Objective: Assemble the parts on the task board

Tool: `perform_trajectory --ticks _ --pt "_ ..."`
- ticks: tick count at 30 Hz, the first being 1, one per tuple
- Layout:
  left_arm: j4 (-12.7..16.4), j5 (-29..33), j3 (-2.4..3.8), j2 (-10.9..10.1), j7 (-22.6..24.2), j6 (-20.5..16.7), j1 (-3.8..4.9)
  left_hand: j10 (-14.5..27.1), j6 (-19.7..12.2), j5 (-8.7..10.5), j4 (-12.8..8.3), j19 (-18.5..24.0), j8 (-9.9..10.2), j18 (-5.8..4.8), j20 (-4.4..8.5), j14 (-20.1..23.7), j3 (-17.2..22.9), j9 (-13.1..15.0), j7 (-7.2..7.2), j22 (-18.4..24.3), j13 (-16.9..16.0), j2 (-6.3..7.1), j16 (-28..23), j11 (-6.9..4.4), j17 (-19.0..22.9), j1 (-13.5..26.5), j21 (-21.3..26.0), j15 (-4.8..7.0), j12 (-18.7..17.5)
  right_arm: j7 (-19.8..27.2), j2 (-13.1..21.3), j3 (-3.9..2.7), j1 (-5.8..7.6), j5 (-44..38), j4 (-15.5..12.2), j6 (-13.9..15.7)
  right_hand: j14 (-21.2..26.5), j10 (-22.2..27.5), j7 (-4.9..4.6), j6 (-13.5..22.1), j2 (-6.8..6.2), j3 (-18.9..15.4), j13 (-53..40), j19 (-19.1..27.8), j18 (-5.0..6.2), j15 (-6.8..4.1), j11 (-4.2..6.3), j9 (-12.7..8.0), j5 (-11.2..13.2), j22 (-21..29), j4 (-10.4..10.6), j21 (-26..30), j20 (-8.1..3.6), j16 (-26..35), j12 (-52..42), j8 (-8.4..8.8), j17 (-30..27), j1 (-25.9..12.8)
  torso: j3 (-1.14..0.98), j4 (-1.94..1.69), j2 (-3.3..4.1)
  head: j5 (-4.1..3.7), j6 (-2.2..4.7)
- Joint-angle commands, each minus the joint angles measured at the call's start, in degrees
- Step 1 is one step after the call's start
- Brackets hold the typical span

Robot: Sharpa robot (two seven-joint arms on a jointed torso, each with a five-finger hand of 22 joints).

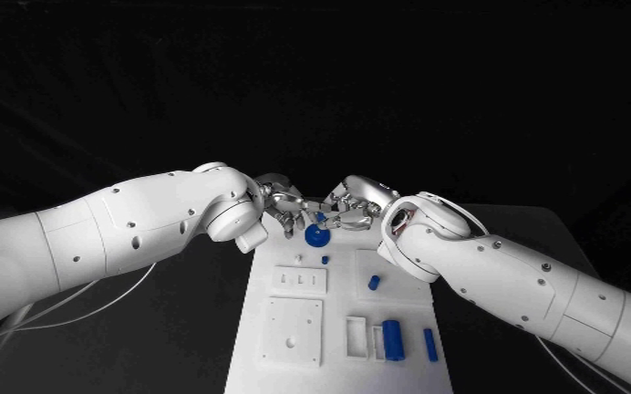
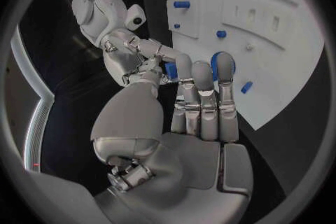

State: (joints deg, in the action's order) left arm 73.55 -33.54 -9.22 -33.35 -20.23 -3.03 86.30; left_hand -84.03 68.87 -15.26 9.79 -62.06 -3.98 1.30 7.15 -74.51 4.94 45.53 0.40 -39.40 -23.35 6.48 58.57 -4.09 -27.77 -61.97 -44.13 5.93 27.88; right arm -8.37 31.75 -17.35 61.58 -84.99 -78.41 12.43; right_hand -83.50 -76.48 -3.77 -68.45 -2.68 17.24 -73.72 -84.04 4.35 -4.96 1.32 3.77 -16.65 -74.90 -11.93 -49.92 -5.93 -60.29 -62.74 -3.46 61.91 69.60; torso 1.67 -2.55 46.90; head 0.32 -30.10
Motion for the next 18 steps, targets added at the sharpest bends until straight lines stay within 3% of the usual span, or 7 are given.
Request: perform_trajectory --ticks 1,18 --pt "-0.12 -0.58 0.06 0.25 -0.08 0.77 0.07 0.04 -0.27 0.34 -0.31 -0.01 0.32 -0.5 -0.2 0.3 0.03 0.12 -0.08 -0.12 0.06 -0.04 -0.03 0.38 0.09 -0.49 0.28 -0.02 -0.34 0.21 -0.09 0.03 -0.01 -0.66 -0.33 -1.05 0.11 -0.46 0.02 -0.28 -0.19 0.13 -0.06 -1.05 -0.37 -0.38 0.02 0.1 -0.19 -6.0 0.35 0.04 -0.52 -0.38 -0.23 -0.14 0.07 0.29 0.02 0.0 0.03 0.25 -0.03" --pt "-0.58 -1.19 0.05 0.52 -0.27 2.2 0.05 0.08 -0.41 0.27 -3.55 -0.35 0.32 -0.54 -0.18 0.36 -0.82 -0.98 -0.11 -1.95 0.08 -2.0 0.22 0.35 0.29 -1.36 1.5 0.0 -0.29 0.05 -0.33 0.05 -0.01 -0.78 -0.46 -1.29 0.11 -0.46 0.02 -0.28 -0.19 0.13 -0.06 -1.05 -0.37 -0.38 0.02 0.1 -0.19 -6.0 0.35 0.04 -0.52 -0.38 -0.23 -0.14 0.07 0.29 0.02 0.03 0.0 0.19 -0.15"
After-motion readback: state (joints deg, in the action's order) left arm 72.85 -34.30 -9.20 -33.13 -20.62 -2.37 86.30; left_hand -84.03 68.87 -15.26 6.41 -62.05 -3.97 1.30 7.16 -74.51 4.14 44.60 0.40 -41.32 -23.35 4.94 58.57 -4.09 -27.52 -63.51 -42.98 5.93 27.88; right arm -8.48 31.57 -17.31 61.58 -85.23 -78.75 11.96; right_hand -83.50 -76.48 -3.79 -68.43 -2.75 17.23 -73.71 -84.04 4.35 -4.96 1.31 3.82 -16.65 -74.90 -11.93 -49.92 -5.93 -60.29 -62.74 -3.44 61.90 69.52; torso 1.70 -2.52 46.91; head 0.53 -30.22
